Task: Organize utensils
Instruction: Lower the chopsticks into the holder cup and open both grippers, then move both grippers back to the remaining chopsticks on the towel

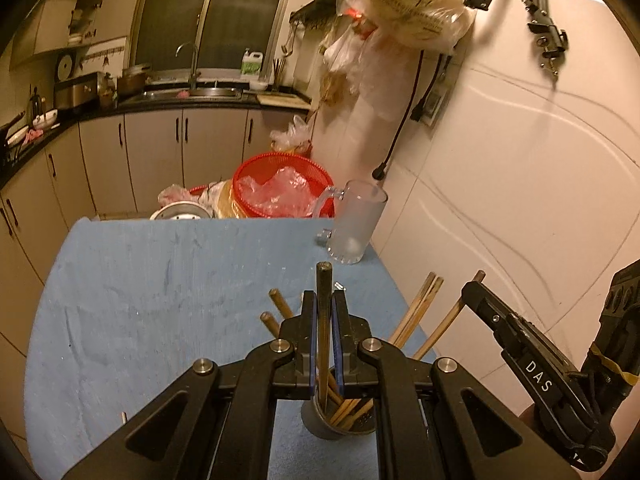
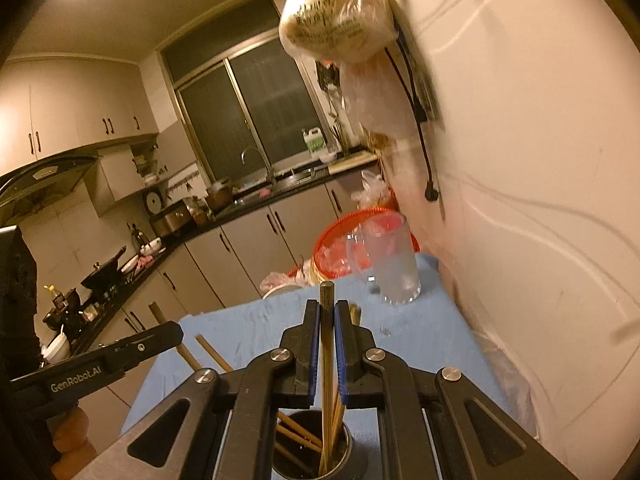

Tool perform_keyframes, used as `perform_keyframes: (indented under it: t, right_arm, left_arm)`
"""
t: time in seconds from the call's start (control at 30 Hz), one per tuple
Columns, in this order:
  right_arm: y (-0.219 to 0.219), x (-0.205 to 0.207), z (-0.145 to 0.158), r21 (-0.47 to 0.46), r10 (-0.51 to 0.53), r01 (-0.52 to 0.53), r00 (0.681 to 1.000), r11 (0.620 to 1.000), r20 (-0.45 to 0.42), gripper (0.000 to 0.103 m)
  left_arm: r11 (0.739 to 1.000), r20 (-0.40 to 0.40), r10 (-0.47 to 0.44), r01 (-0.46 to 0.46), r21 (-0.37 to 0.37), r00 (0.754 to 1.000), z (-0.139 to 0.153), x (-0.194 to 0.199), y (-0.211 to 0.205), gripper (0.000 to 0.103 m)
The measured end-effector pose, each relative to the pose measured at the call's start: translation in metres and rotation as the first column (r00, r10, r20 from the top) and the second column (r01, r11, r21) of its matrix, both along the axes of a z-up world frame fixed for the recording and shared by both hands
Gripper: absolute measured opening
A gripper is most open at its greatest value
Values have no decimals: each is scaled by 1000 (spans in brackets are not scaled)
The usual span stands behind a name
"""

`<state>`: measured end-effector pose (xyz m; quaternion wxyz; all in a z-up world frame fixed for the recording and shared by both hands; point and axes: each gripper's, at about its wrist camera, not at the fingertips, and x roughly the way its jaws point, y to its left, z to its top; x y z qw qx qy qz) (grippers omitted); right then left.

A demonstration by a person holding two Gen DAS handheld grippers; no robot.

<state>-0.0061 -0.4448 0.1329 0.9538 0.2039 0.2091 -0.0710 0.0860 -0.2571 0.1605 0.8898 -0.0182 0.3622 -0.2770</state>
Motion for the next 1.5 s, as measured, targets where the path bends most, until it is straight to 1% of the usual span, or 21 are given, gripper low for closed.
perform_keyframes:
  t: [0.07, 0.23, 0.33, 0.43, 0.6, 0.67, 0.73, 0.8, 0.87, 0.93, 0.97, 1.0, 1.07, 1.1, 1.13, 1.2, 1.27, 1.33, 1.4, 1.5]
  right_arm:
    - [-2, 4, -5, 19, 8, -8, 1000, 1000, -18, 10]
    - [-3, 7, -7, 31, 19, -18, 999, 999, -39, 10]
    - [-2, 1, -1, 30, 15, -15, 1000, 999, -23, 12]
    - [1, -9, 9, 19, 8, -8, 1000, 1000, 3, 13]
    - [17, -32, 25, 15, 34, -35, 998, 999, 46, 13]
    - [26, -41, 26, 20, 59, -60, 997, 998, 56, 17]
    - [39, -49, 23, 22, 98, -99, 994, 995, 52, 22]
    - [56, -53, 15, 18, 140, -141, 990, 990, 32, 23]
    - [77, -53, 2, 17, 194, -193, 981, 981, -2, 23]
    - [98, -50, -12, 12, 251, -251, 967, 968, -50, 23]
    - [108, -47, -20, 10, 273, -273, 959, 962, -76, 23]
    - [115, -46, -27, 12, 286, -286, 954, 958, -95, 23]
    - [127, -45, -38, 20, 309, -309, 944, 951, -119, 23]
    - [129, -46, -43, 22, 313, -313, 941, 950, -126, 23]
    - [132, -45, -47, 25, 315, -314, 939, 949, -139, 23]
    - [135, -45, -55, 35, 316, -314, 936, 949, -155, 23]
    - [135, -45, -59, 39, 314, -312, 935, 949, -165, 23]
    - [135, -46, -61, 32, 309, -308, 935, 951, -175, 23]
    - [136, -46, -62, 25, 305, -306, 934, 952, -184, 23]
    - [137, -47, -65, 20, 306, -308, 932, 951, -193, 23]
  left_arm:
    - [1000, -10, 9, -9, -2, 1000, -2, 1, 1, 7]
    - [1000, -30, 10, -10, -11, 999, -4, 4, 5, 8]
    - [1000, -25, 1, -2, -27, 1000, 3, -1, 11, 10]
    - [999, -2, 2, -2, -40, 1000, 13, -9, 21, 10]
    - [998, 32, 22, -20, -57, 999, 27, -28, 55, 10]
    - [998, 37, 38, -36, -58, 999, 27, -34, 72, 10]
    - [997, 29, 65, -63, -47, 997, 23, -38, 92, 14]
    - [994, 8, 101, -100, -40, 995, 12, -41, 115, 16]
    - [992, -18, 128, -129, -4, 992, -4, -40, 132, 17]
    - [989, -60, 148, -146, 37, 987, -28, -38, 147, 16]
    - [988, -100, 149, -143, 66, 984, -44, -35, 153, 17]
    - [988, -127, 141, -131, 82, 982, -55, -33, 154, 17]
    - [987, -214, 135, -113, 111, 967, -89, -25, 160, 17]
    - [986, -241, 134, -106, 126, 961, -100, -21, 160, 16]
    - [985, -289, 132, -93, 146, 948, -117, -15, 158, 16]
    - [983, -333, 137, -85, 164, 933, -139, -8, 154, 16]
    - [980, -355, 131, -66, 189, 926, -155, -3, 145, 16]
    - [976, -360, 133, -59, 210, 924, -165, 3, 137, 16]
    - [968, -366, 155, -68, 240, 918, -175, 8, 132, 16]
    - [963, -375, 163, -64, 263, 913, -186, 10, 125, 15]
